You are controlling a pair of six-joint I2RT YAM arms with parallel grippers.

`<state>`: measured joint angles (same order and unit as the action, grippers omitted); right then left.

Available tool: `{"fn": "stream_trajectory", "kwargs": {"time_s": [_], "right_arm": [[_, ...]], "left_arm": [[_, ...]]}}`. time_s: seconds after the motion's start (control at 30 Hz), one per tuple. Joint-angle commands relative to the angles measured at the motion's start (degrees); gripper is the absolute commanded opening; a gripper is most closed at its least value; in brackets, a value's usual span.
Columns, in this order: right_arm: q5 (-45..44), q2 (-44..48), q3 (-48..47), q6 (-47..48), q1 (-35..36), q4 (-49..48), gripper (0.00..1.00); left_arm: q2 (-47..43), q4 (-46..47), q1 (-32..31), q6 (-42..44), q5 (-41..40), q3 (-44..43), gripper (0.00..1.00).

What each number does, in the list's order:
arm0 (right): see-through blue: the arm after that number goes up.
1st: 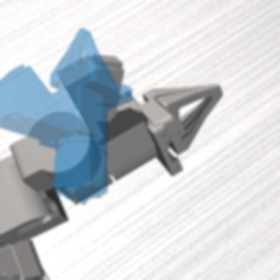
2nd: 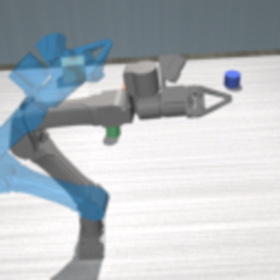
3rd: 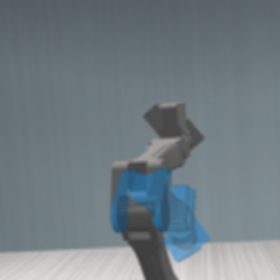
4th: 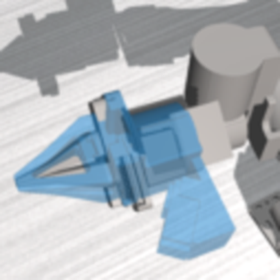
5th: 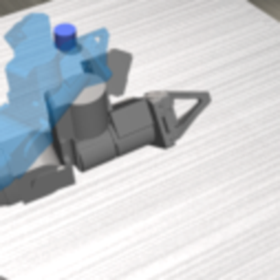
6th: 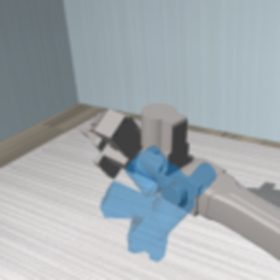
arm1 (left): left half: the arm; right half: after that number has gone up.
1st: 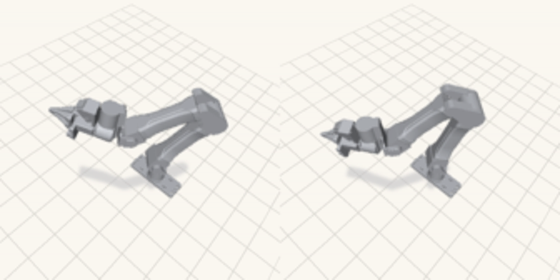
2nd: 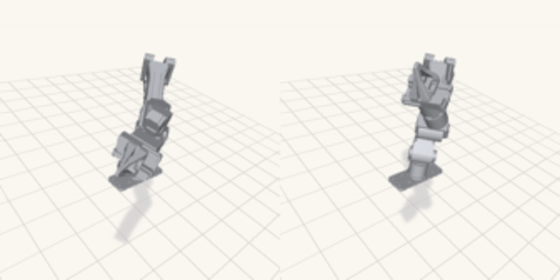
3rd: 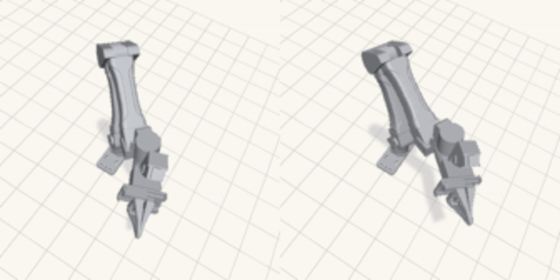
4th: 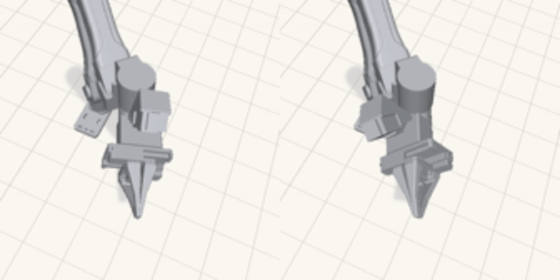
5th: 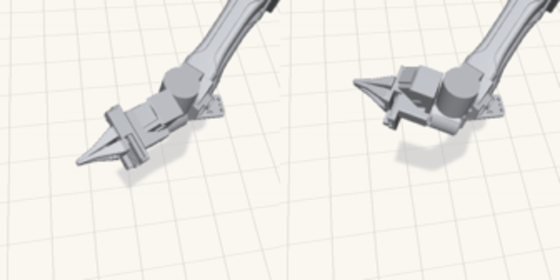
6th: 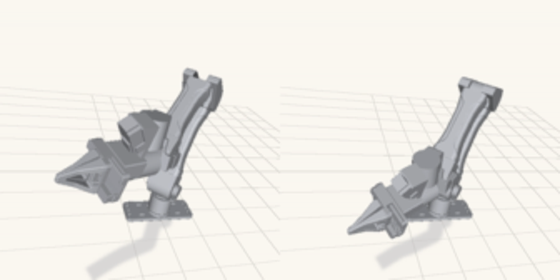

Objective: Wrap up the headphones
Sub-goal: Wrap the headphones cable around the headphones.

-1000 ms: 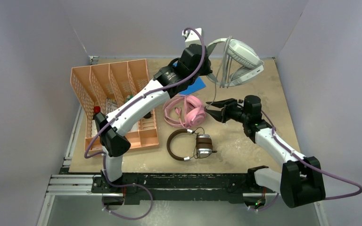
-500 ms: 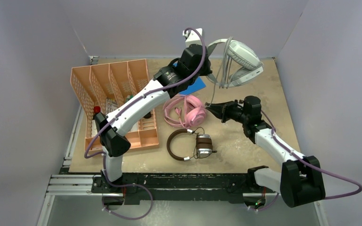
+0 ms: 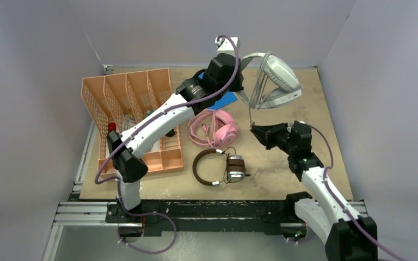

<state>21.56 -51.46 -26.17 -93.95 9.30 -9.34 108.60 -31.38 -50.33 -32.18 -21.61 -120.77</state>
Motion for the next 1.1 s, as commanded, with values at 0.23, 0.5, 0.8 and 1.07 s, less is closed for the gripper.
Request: {"fn": "stream_trajectory", "kwargs": {"time_s": [0.23,0.5,0.8,1.07], "right_arm": [[1.8,9.6,-1.5,34.2,-13.7,-1.5,0.0],[18.2,5.1,-13.6,52.4,-16.4,-5.6,0.0],[31.5,-2.8,-31.9,60.3,-17.0,9.2,0.0],[32.8,-2.8,-36.6,64.8,-17.0,22.2,0.0]], "left_arm": [[-18.3,25.0,-0.1,15.5,30.3,16.7,0.0],[-23.8,7.1,-12.9,56.1,22.7,23.9,0.0],[-26.8,17.8,-25.3,69.3,-9.8,40.3,0.0],[-31.3,32.1,-26.6,69.8,-19.5,48.8,0.0]]}}
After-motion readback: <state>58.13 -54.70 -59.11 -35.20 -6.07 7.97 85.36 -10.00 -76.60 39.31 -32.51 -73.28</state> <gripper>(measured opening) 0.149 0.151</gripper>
